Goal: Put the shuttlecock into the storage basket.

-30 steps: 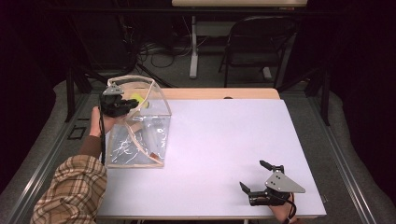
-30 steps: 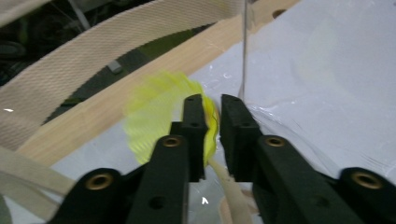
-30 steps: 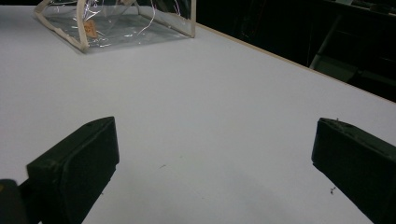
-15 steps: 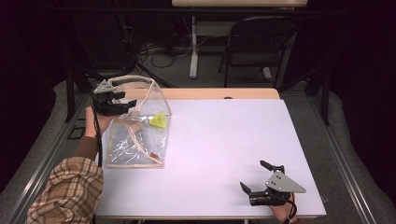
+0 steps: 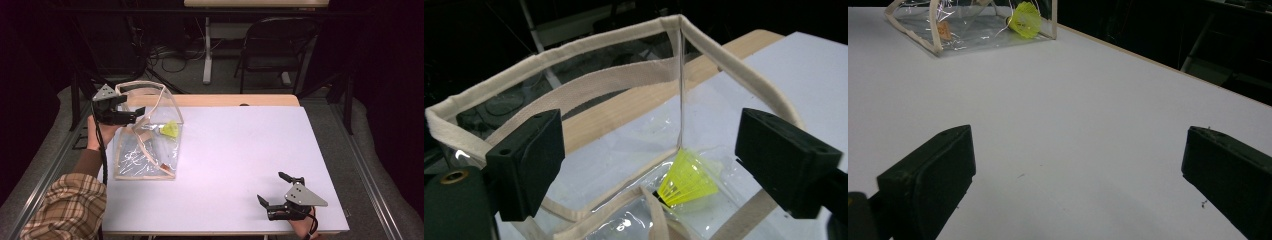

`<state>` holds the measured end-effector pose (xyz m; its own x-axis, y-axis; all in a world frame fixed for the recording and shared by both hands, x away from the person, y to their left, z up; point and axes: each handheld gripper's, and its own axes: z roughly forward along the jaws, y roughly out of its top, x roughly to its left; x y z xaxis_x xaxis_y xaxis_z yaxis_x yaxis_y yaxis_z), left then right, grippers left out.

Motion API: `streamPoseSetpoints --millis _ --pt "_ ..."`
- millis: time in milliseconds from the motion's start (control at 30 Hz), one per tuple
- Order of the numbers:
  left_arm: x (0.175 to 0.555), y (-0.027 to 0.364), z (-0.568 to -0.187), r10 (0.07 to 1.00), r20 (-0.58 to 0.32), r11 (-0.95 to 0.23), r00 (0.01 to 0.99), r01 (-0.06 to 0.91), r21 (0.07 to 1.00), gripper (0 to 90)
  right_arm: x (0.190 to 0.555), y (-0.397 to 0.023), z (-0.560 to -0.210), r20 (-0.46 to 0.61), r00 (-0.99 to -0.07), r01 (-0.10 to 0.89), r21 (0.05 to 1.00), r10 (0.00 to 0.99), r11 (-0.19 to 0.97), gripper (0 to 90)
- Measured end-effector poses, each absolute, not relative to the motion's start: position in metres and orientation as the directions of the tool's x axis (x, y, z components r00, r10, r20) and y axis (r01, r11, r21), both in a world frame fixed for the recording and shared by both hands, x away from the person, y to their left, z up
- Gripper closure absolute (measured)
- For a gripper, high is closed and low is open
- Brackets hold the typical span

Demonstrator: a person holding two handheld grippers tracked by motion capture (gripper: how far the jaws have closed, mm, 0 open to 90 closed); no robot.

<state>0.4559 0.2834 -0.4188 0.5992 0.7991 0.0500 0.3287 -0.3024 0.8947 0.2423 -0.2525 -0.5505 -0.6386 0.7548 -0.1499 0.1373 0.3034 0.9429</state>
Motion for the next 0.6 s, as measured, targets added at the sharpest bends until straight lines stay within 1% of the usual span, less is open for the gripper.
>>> streamPoseSetpoints --millis 67,100,133,233,433,600 --pt "0.452 0.283 -0.416 0.801 0.039 -0.285 0.597 0.325 0.902 10.9 0.242 -0.252 -0.551 -0.149 -0.638 0.136 0.944 0.755 0.301 0.5" --pt "0.450 0.282 -0.415 0.801 0.038 -0.284 0.598 0.324 0.902 8.8 0.243 -0.252 -0.551 -0.150 -0.638 0.136 0.944 0.755 0.302 0.6" --pt "0.448 0.280 -0.414 0.799 0.036 -0.283 0.600 0.323 0.903 4.1 0.243 -0.252 -0.550 -0.153 -0.640 0.135 0.943 0.753 0.306 0.5" --pt "0.442 0.278 -0.411 0.799 0.036 -0.274 0.601 0.310 0.910 0.2 0.243 -0.250 -0.550 -0.154 -0.643 0.134 0.942 0.750 0.308 0.6" --pt "0.425 0.279 -0.406 0.796 0.025 -0.244 0.605 0.283 0.928 0.0 0.242 -0.249 -0.550 -0.157 -0.643 0.135 0.940 0.750 0.312 0.6" --pt "0.411 0.278 -0.405 0.794 0.033 -0.236 0.607 0.258 0.937 0.0 0.242 -0.248 -0.549 -0.159 -0.644 0.132 0.940 0.748 0.314 0.6"
